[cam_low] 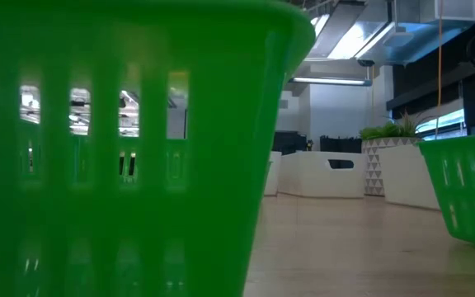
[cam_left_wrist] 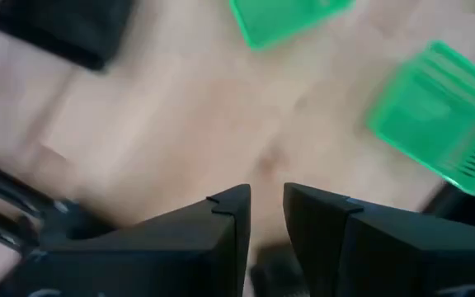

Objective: Stack baskets by color
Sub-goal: Stack the bottom black bin on the other black bins

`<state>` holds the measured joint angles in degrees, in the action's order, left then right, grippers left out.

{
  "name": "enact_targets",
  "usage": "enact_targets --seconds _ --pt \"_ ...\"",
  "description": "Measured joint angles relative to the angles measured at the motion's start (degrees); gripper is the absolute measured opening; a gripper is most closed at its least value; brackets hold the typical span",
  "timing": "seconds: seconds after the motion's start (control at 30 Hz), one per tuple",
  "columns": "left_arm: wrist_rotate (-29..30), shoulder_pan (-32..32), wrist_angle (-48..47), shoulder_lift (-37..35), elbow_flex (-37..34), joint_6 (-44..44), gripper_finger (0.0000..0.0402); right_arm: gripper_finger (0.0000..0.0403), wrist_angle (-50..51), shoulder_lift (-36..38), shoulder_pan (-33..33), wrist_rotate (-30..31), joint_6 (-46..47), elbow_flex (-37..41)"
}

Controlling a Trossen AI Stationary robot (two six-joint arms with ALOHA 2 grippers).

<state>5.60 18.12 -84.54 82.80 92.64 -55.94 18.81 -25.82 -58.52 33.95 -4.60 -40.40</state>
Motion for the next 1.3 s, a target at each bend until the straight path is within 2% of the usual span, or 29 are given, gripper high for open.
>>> enact_targets --seconds 0.17,0.3,0.37,0.63,0.87,1.03,1.3 --pt "-0.46 8.0 0.65 0.89 0.02 -12.23 0.0067 0.0007 0.05 0.0 0.0 -7.41 -0.17 0.0" --pt "-0.54 14.85 1.28 3.09 -0.07 -12.48 0.0067 0.0007 0.31 0.0 0.0 -15.26 0.15 0.0" --pt "-0.48 17.73 1.18 4.27 0.06 -11.22 0.0067 0.0007 0.33 0.0 -0.02 -17.27 1.87 0.0" --pt "4.41 28.4 1.11 11.44 -0.05 -9.44 0.0067 0.0007 0.37 -0.04 0.0 -17.2 1.51 0.0" --pt "4.43 35.65 1.52 15.3 -0.06 -11.07 0.0066 0.0007 0.37 -0.04 0.0 -17.17 1.36 0.0" --pt "4.4 38.64 1.51 15.61 -0.02 -13.88 0.0066 0.0007 0.37 -0.04 0.0 -17.13 0.99 0.0" --pt "4.44 40.79 1.5 15.61 -0.02 -12.82 0.0066 0.0007 0.37 -0.04 0.0 -17.11 0.9 0.0"
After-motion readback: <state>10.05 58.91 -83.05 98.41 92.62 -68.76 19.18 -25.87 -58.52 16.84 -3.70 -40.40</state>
